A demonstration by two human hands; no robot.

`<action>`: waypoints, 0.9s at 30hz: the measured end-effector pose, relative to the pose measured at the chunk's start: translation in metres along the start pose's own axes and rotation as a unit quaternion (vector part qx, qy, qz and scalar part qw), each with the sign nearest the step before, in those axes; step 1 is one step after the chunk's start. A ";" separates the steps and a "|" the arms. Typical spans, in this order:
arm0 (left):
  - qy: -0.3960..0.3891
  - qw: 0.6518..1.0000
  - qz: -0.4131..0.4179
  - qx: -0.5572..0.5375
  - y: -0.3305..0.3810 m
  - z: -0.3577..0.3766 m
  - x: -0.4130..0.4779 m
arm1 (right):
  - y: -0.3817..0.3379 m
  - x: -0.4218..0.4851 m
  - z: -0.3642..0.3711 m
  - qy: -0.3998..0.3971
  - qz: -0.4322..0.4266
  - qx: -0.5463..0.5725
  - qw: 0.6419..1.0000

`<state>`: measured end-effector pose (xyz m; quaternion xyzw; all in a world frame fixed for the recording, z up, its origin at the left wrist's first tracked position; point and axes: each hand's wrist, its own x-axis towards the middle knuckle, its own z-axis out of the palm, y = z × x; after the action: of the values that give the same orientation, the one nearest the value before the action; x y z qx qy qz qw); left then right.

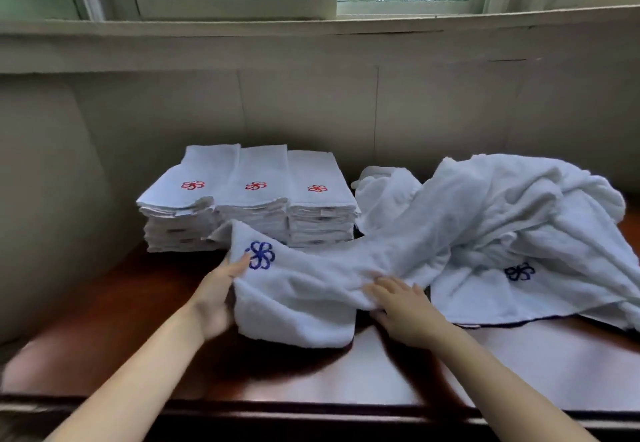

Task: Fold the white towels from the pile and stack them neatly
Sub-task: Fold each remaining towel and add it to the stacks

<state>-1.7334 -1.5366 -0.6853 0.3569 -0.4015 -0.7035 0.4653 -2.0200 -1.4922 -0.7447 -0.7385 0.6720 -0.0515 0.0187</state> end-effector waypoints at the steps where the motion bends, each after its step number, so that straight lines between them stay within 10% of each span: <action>1: 0.000 1.000 0.003 -0.009 0.004 -0.003 -0.001 | -0.002 0.004 0.004 0.020 -0.001 -0.012 1.000; 9: -0.041 0.998 0.040 0.002 0.016 -0.026 -0.009 | -0.007 0.014 0.007 0.095 -0.017 0.003 0.995; 15: 0.186 0.919 0.222 0.266 0.016 -0.030 -0.002 | -0.053 -0.003 -0.022 0.020 -0.053 0.141 0.988; 21: 0.322 0.821 0.312 0.355 0.041 -0.043 0.010 | -0.099 -0.013 -0.047 -0.161 -0.107 0.493 0.848; 24: 0.448 0.715 0.214 0.492 0.044 -0.074 0.017 | -0.065 0.018 -0.049 0.077 -0.035 0.312 0.946; 27: 0.399 0.665 0.066 0.628 0.029 -0.087 0.023 | -0.028 0.038 -0.035 0.042 0.105 0.051 0.992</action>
<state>-1.6538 -1.5861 -0.6989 0.7836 -0.5467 -0.0421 0.2921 -1.9925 -1.5254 -0.7048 -0.6590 0.7426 -0.1144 0.0330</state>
